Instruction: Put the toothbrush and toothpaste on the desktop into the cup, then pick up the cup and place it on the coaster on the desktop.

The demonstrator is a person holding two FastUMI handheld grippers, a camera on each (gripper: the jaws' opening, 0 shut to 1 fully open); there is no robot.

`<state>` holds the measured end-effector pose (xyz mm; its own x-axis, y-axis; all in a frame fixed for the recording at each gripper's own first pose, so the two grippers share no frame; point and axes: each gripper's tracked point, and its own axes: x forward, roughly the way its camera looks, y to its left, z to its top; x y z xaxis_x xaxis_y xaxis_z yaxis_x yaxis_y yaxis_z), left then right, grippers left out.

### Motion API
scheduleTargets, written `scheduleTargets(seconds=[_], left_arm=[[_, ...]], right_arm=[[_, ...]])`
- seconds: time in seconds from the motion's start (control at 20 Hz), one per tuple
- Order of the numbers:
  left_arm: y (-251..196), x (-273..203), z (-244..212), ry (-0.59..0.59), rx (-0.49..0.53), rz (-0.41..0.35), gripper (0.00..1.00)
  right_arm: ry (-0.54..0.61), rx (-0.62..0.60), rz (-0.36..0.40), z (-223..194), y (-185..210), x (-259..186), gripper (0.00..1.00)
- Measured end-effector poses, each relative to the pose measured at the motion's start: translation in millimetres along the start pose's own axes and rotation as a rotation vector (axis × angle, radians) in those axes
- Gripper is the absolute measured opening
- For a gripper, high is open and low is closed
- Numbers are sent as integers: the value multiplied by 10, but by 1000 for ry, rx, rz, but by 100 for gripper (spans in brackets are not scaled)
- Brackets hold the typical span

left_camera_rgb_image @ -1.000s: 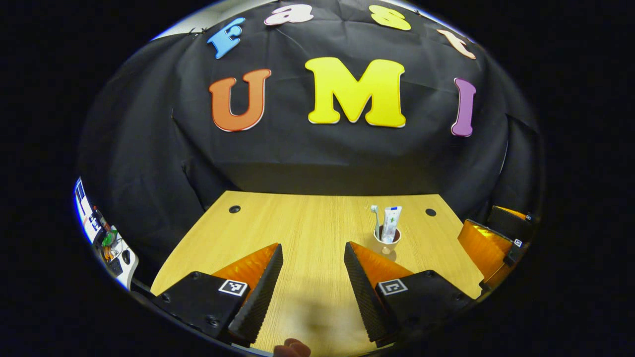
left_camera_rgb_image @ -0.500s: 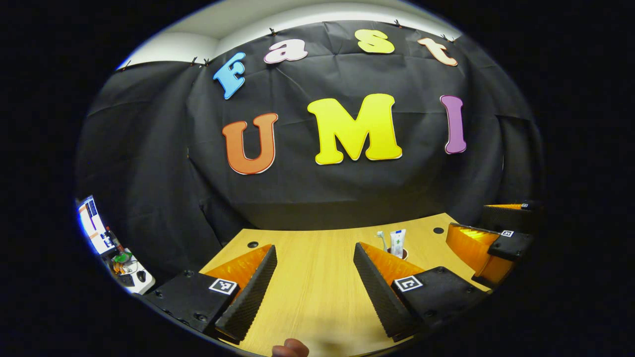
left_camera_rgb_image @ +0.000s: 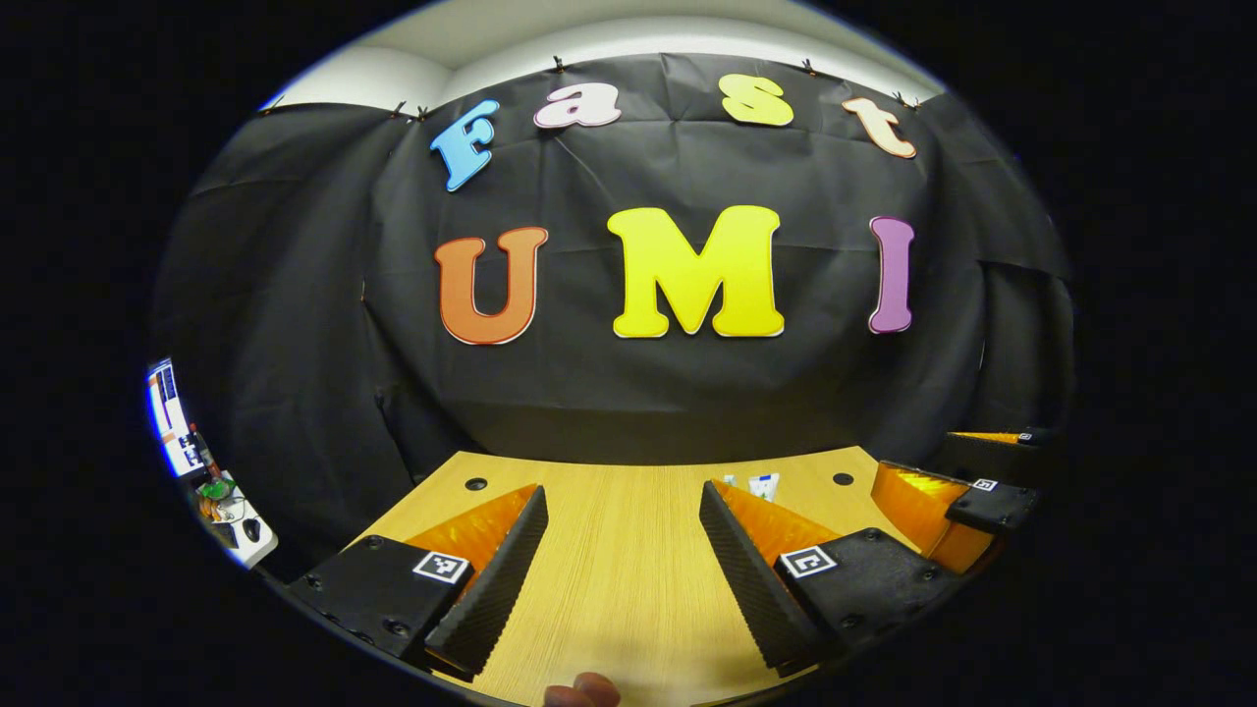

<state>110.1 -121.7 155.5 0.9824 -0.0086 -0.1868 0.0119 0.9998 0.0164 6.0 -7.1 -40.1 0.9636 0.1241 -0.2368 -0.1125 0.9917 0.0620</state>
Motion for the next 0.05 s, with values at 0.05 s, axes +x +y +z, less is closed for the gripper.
scheduleTargets(seconds=[0.05], left_arm=[[-14, 1, -1, 1, -9, -4, 99]], right_arm=[[-5, 3, -1, 2, -5, -1, 96]])
